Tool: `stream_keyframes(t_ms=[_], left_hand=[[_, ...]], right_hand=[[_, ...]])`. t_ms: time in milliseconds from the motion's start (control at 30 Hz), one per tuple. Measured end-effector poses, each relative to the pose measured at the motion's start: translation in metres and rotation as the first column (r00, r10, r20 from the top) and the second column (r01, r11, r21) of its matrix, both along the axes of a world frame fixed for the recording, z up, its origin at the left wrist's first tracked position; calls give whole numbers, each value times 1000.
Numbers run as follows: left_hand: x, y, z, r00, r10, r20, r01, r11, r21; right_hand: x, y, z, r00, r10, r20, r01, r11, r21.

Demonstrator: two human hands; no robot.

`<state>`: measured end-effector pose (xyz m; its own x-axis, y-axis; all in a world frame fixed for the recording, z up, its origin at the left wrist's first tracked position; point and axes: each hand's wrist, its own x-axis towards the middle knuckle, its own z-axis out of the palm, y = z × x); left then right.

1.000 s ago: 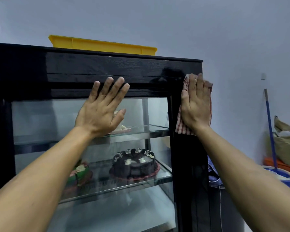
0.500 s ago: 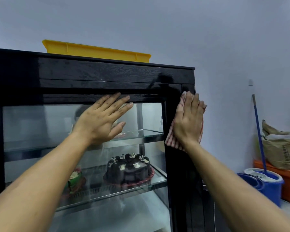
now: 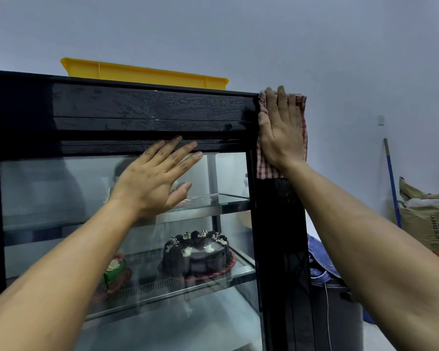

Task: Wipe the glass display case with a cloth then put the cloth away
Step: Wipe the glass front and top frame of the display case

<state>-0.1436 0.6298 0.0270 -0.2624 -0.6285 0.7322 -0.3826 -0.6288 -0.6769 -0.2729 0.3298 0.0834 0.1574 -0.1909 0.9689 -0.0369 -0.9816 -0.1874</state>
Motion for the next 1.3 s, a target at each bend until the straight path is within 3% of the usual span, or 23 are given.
stream_keyframes(t_ms=[267, 467, 600, 700, 867, 967, 1067, 1233, 1300], left_hand=[[-4, -5, -6, 999, -21, -46, 19, 999, -37], [-11, -26, -33, 993, 14, -116, -30, 990, -136], [-10, -26, -36, 993, 37, -113, -54, 988, -146], [-9, -28, -36, 993, 37, -111, -53, 987, -150], [-5, -29, -37, 995, 11, -95, -26, 986, -166], [-4, -31, -38, 996, 9, -83, -24, 984, -175], [-2, -31, -39, 998, 5, -62, -16, 984, -180], [-3, -32, -37, 997, 3, -77, -16, 984, -175], [-3, -30, -37, 997, 13, -76, -25, 985, -169]], right_hand=[[0, 4, -108, 1000, -28, 13, 27, 998, 53], [-6, -4, -203, 999, -34, 3, 34, 999, 2], [-5, 6, -254, 999, -22, -25, 24, 994, 105], [1, 11, -222, 1000, -19, -4, 19, 991, 133], [5, -5, -113, 1000, -18, 21, 15, 994, 113], [9, -4, -102, 999, -9, 43, 4, 992, 126], [9, 5, -181, 998, -15, 67, 5, 990, 144], [3, 33, -388, 997, 8, 78, -46, 864, 501], [6, 49, -428, 997, -53, 56, 13, 829, 560]])
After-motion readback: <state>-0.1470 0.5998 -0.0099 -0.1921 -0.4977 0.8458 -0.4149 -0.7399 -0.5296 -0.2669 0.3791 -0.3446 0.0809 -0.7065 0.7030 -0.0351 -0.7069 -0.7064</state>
